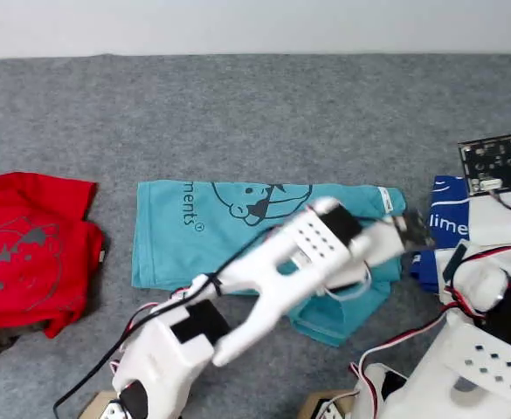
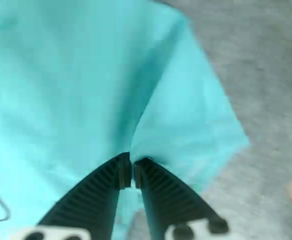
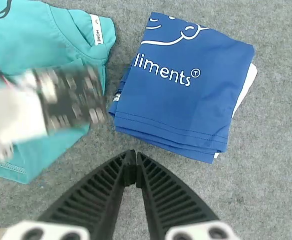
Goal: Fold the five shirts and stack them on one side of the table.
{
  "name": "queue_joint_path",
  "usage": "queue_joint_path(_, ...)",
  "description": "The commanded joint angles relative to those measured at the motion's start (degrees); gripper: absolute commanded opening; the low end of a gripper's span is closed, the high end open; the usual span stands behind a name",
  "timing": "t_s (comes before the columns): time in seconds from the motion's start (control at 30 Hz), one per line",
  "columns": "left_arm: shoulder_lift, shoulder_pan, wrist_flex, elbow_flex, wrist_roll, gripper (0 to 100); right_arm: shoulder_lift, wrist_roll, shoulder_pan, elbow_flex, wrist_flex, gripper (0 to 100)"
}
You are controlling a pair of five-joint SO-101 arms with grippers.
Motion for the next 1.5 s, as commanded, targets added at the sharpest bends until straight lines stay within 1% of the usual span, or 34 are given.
queue_joint_path(0.0, -3.87, -3.08, -5.01, -2.07, -0.97, 0, -0.57, 0.44, 0.66, -0.35, 2.15, 1.2)
queue_joint_path(0.13, -3.87, -5.45, -8.18, -3.38, -3.34, 0, -0.57, 0.53, 0.66, 0.35, 2.15, 1.2)
queue_joint_path(0.37, -3.43, -9.32, -14.15, -4.44, -3.34, 0, -1.1, 0.26, 0.66, 4.31, 2.15, 1.2)
queue_joint_path(0.53, 1.41, -12.31, -17.67, -4.53, -3.34, 1, -1.1, 0.26, 0.48, 4.31, 2.15, 1.2)
queue_joint_path(0.6, 3.43, -13.27, -17.67, -4.7, -3.52, 3, -1.1, 0.26, 0.57, 4.31, 2.15, 1.2)
queue_joint_path(0.67, 5.45, -14.15, -16.97, -6.11, -3.34, 9, -1.1, 0.26, 0.66, 4.31, 2.15, 1.2)
queue_joint_path(0.77, 7.91, -15.47, -14.95, -9.36, -2.2, 18, -1.1, 0.26, 0.66, 4.31, 2.15, 1.2)
queue_joint_path(0.83, 9.85, -16.44, -13.36, -12.18, -2.55, 20, -1.19, 0.26, 0.66, 4.31, 2.24, 1.2)
queue_joint_path(1.03, 16.97, -21.36, -8.97, -20.7, -3.25, 19, -1.19, 0.26, 0.66, 4.31, 2.24, 1.2)
queue_joint_path(1.23, 23.03, -21.8, 2.37, -32.04, -9.58, 14, -1.19, 0.26, 0.66, 4.31, 2.24, 1.2)
queue_joint_path(1.47, 24.79, -21.54, 13.71, -48.04, -9.76, 13, -1.19, 0.26, 0.66, 4.22, 2.24, 1.2)
